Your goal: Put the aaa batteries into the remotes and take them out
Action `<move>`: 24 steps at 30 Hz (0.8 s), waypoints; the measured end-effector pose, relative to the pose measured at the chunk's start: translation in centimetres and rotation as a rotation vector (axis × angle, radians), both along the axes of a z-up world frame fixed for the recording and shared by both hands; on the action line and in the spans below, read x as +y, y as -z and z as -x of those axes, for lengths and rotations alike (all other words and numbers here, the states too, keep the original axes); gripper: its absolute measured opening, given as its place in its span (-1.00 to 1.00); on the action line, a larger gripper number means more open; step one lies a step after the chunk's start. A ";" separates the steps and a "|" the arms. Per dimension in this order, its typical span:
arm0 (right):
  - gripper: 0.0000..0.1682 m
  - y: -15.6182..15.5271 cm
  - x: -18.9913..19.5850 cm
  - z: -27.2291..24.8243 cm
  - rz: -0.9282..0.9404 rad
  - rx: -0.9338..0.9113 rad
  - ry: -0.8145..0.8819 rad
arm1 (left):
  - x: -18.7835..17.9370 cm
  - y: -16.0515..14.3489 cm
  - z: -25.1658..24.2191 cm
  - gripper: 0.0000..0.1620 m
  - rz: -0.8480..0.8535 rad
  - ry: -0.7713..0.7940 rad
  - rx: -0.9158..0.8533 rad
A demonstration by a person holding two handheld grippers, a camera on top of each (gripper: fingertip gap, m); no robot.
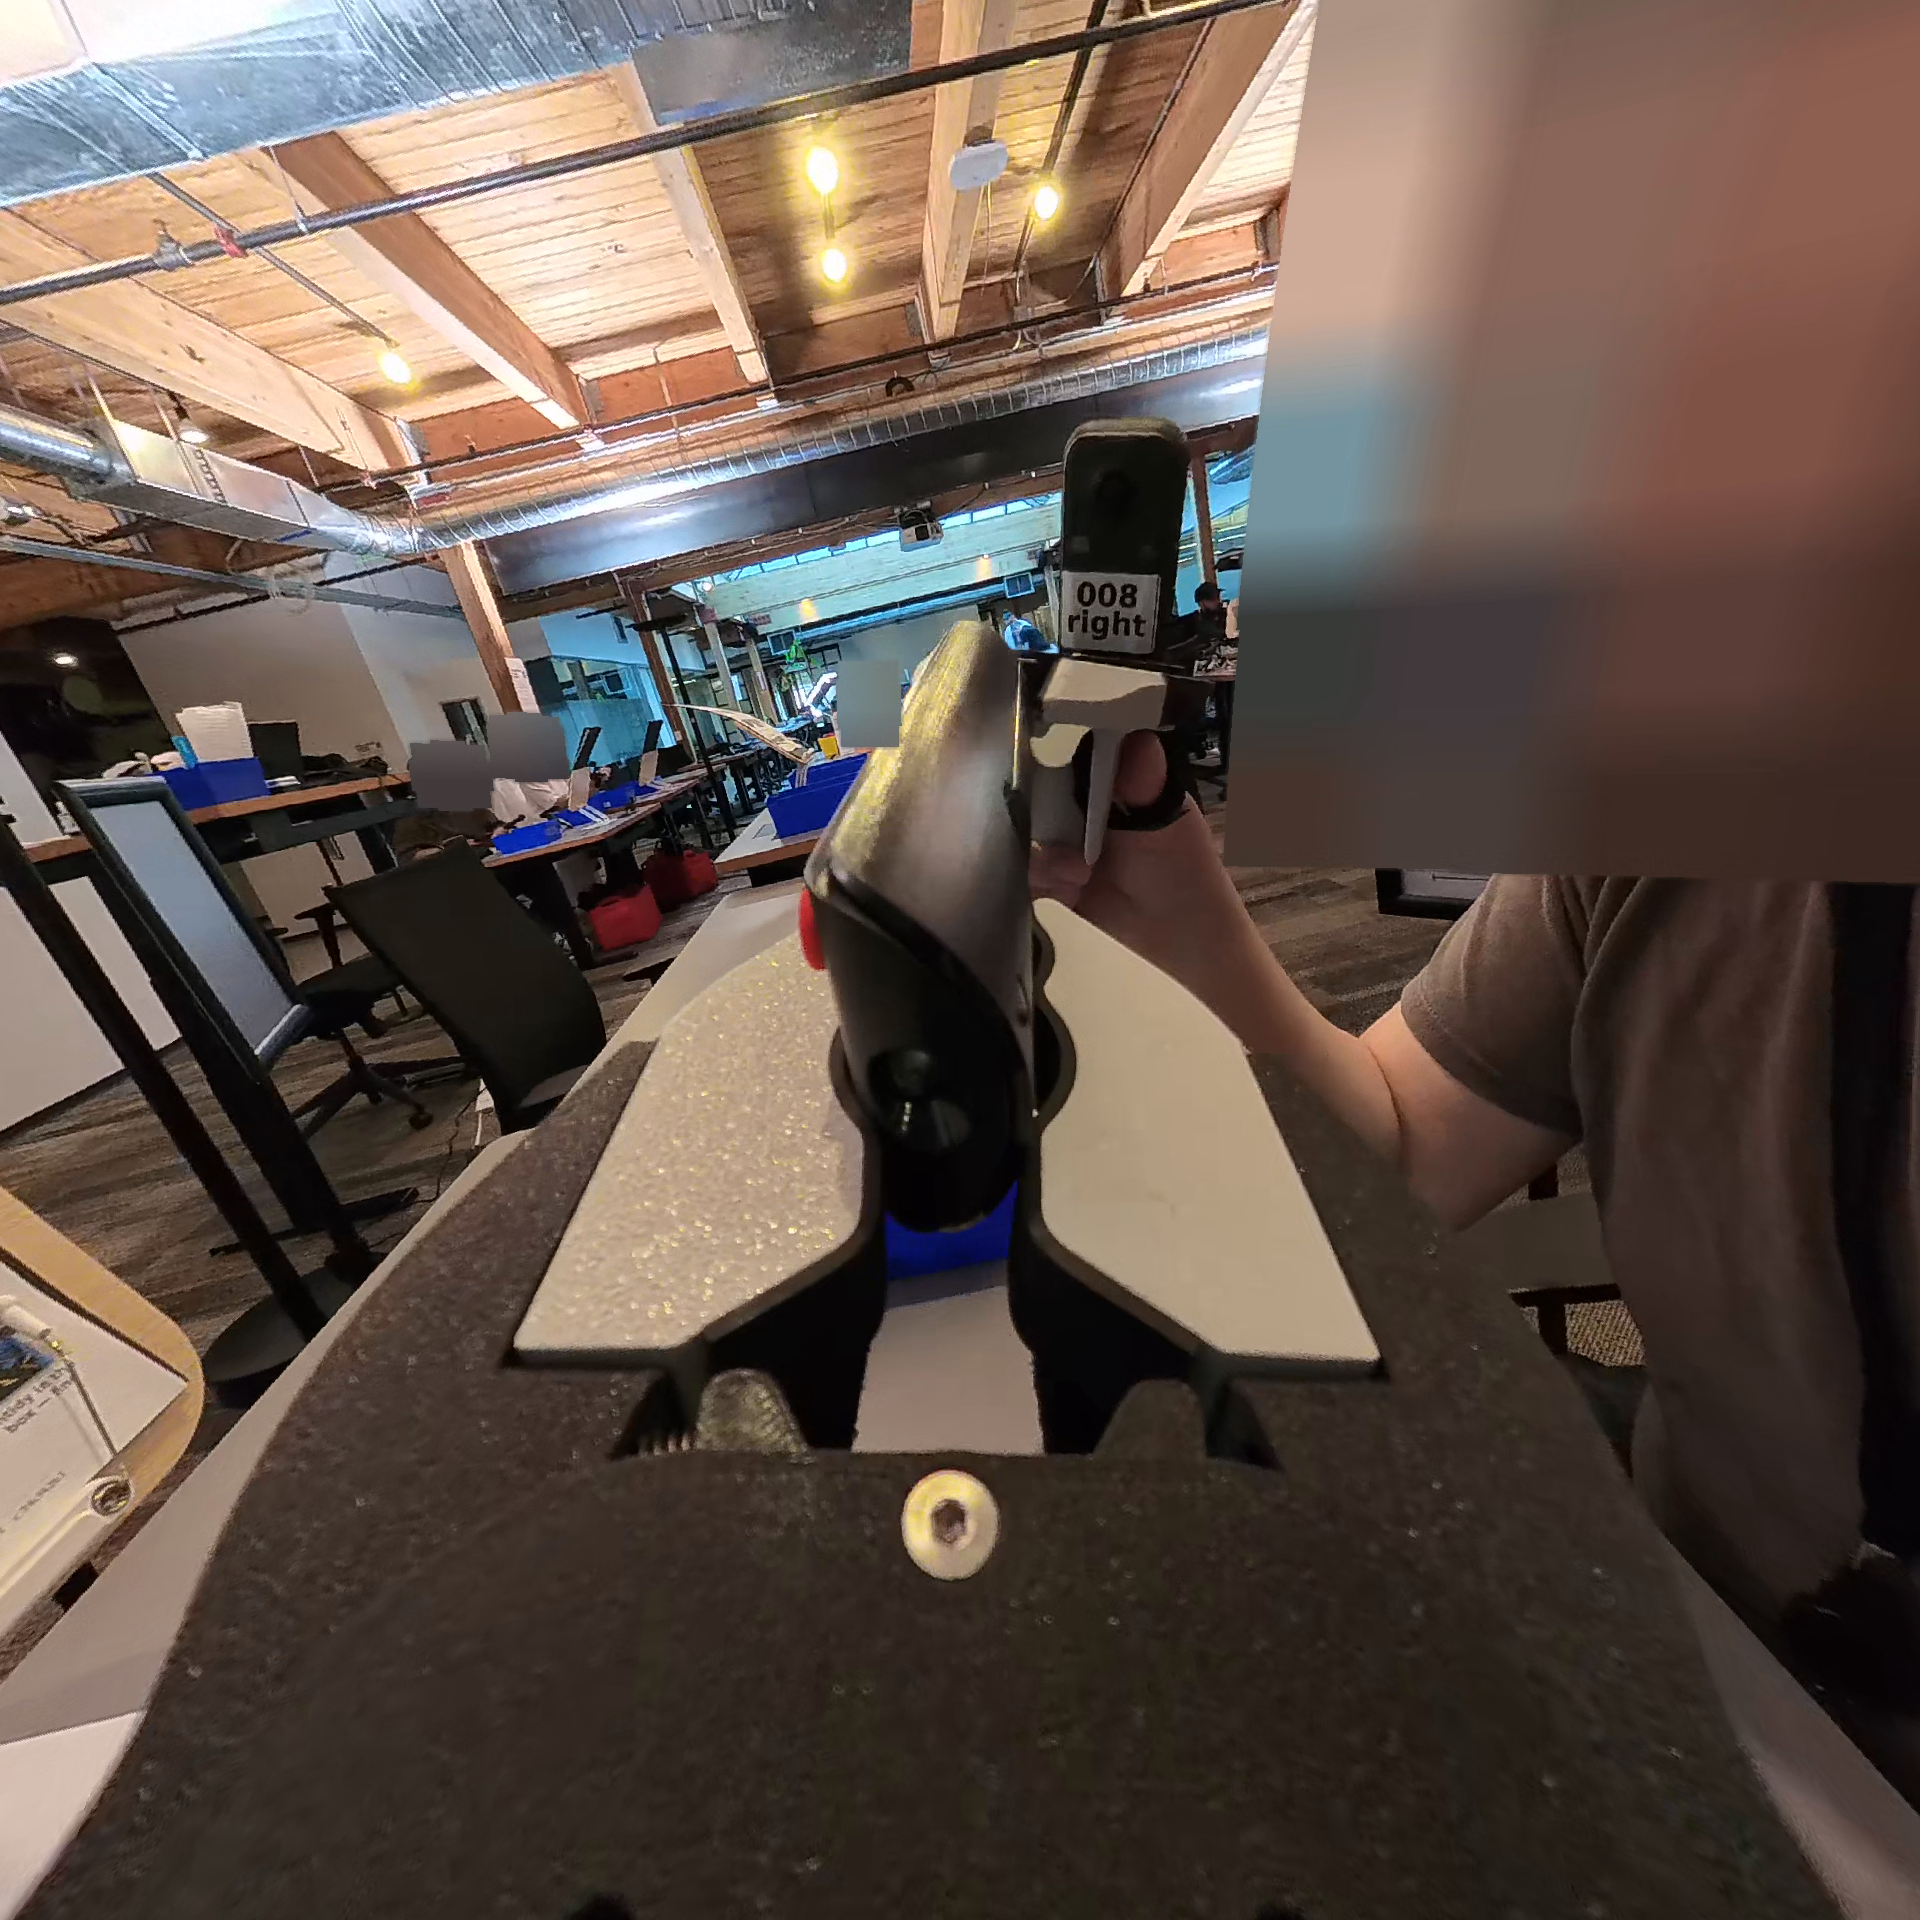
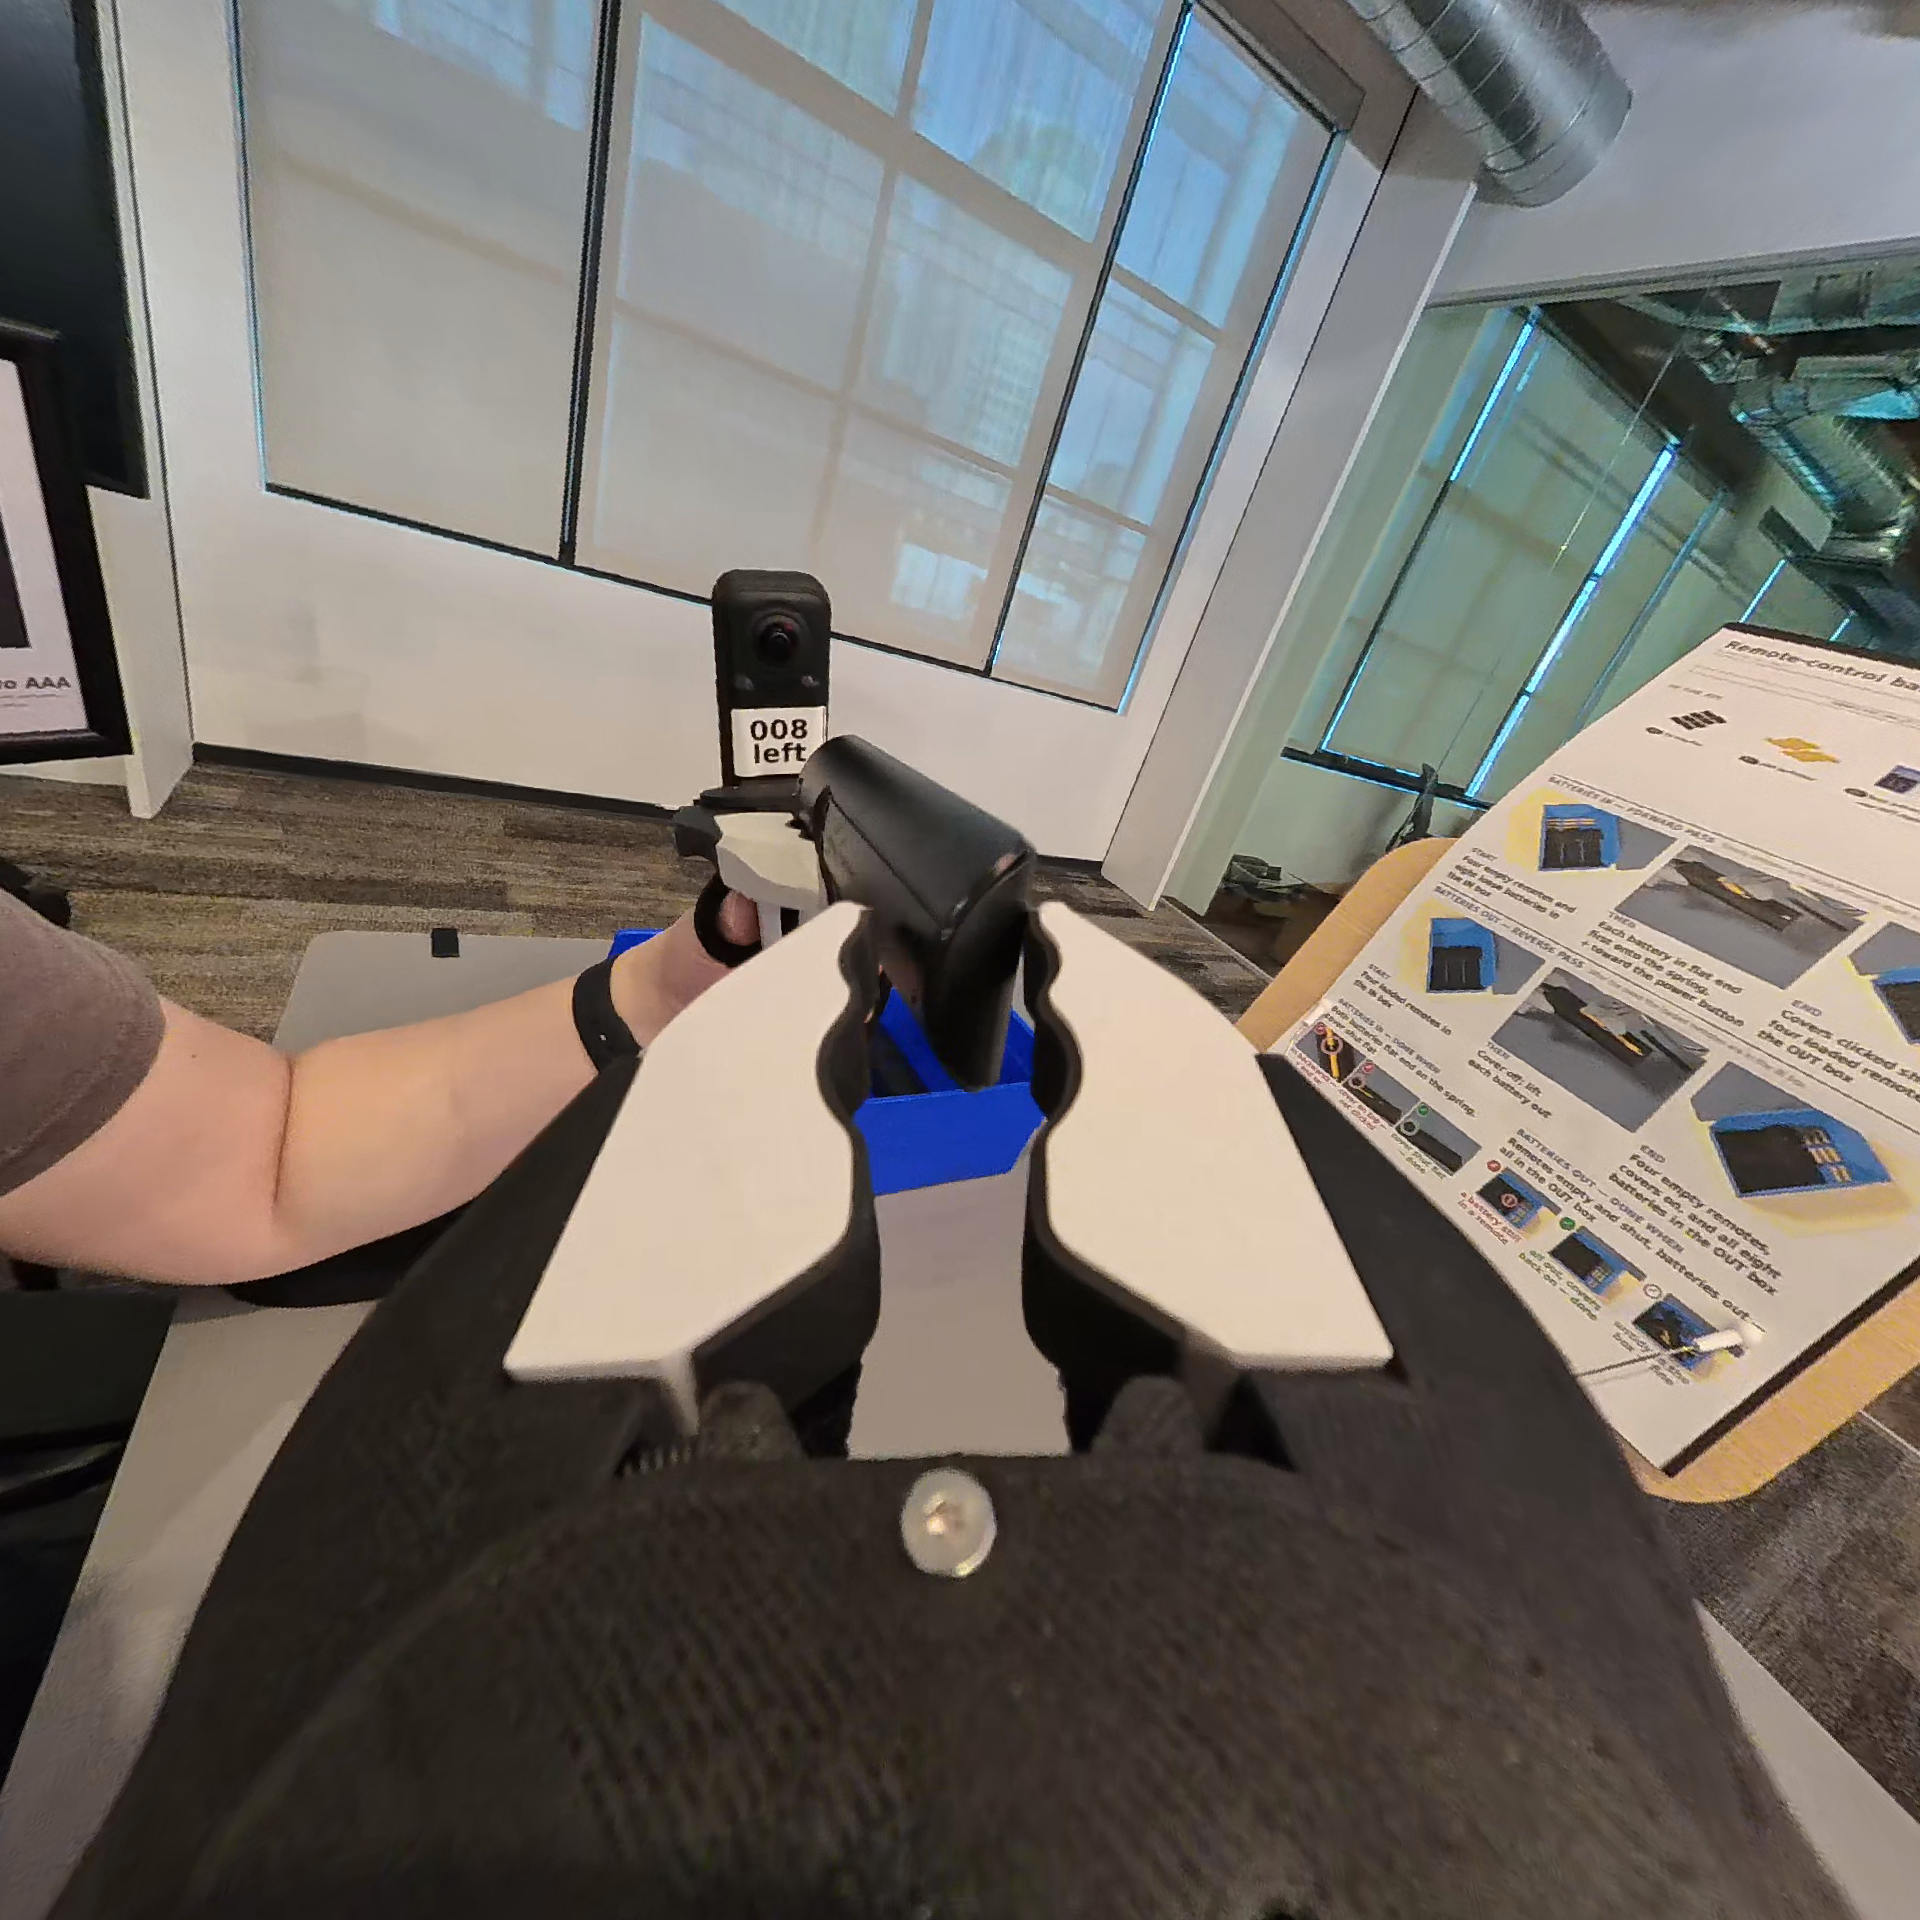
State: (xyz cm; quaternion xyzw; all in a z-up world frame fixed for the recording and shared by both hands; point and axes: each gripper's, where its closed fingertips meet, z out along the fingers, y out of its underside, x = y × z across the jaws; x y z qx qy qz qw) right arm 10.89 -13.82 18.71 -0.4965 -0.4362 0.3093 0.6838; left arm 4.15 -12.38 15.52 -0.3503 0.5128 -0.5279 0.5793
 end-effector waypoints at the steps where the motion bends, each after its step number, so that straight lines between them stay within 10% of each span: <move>1: -0.68 0.1 0.1 0.0 0.006 0.000 0.001 | 0.0 0.0 -0.1 -0.71 0.001 0.000 0.002; 24: -0.71 1.3 -0.9 0.6 0.106 -0.040 -0.228 | -0.6 0.0 0.8 -0.70 -0.054 -0.032 0.068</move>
